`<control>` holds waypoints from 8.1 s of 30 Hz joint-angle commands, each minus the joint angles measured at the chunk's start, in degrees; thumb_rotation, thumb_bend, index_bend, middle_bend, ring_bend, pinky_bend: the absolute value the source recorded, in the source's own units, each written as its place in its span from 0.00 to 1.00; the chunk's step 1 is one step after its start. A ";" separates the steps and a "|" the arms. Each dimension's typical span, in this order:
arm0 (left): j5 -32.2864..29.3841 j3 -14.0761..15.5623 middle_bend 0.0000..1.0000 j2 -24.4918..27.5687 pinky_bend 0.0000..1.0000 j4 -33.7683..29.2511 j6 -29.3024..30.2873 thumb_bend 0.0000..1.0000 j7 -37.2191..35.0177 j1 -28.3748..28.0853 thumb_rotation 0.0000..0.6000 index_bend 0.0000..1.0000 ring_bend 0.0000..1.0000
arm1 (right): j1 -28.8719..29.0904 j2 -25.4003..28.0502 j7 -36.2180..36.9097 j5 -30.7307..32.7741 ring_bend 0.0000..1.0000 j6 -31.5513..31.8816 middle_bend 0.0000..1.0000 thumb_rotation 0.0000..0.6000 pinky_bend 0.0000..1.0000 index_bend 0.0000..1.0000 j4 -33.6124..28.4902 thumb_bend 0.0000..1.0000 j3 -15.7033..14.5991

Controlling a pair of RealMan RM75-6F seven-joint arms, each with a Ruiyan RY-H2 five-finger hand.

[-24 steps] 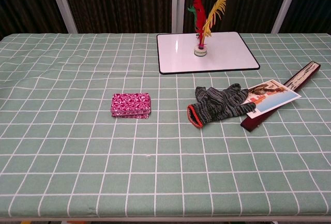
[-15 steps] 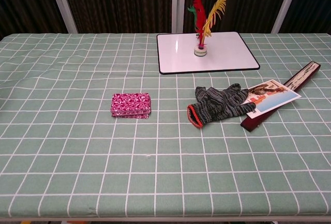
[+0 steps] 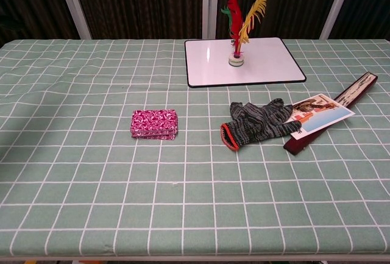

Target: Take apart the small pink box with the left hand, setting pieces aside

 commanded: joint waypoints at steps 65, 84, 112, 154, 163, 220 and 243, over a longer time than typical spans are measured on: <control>-14.82 -4.22 0.26 -31.21 0.22 20.40 -17.85 0.13 1.76 -20.15 1.00 0.17 0.12 | 1.98 0.19 2.81 2.63 0.00 -3.30 0.00 1.00 0.00 0.00 2.01 0.08 0.67; -16.50 -4.43 0.30 -32.61 0.22 22.28 -17.98 0.20 2.40 -20.49 1.00 0.19 0.13 | 2.13 -0.11 3.65 3.39 0.00 -4.12 0.00 1.00 0.00 0.00 3.07 0.08 0.68; -17.06 -4.79 0.36 -31.35 0.22 21.06 -19.11 0.25 -1.71 -20.38 1.00 0.24 0.16 | 2.32 0.48 2.45 4.85 0.00 -5.60 0.00 1.00 0.00 0.00 2.19 0.10 0.46; -14.00 -4.14 0.13 -22.64 0.16 23.83 -13.33 0.19 -12.54 -13.99 1.00 0.11 0.05 | 2.68 1.09 -2.88 4.67 0.00 -4.13 0.00 1.00 0.00 0.00 -2.44 0.10 0.67; -13.12 -2.99 0.18 -22.16 0.16 13.78 -13.90 0.19 -7.17 -15.13 1.00 0.11 0.05 | 3.03 0.74 -2.26 4.47 0.00 -4.60 0.00 1.00 0.00 0.00 -2.03 0.10 0.63; -18.20 -4.99 0.31 -35.61 0.15 22.80 -15.79 0.24 -0.10 -17.64 1.00 0.17 0.08 | 2.42 0.88 1.17 5.11 0.00 -4.51 0.00 1.00 0.00 0.00 0.39 0.10 0.79; -17.78 -5.49 0.40 -35.58 0.16 23.30 -15.36 0.28 -0.79 -17.66 1.00 0.22 0.12 | 2.31 0.99 1.38 5.51 0.00 -4.77 0.00 1.00 0.00 0.00 0.46 0.10 0.82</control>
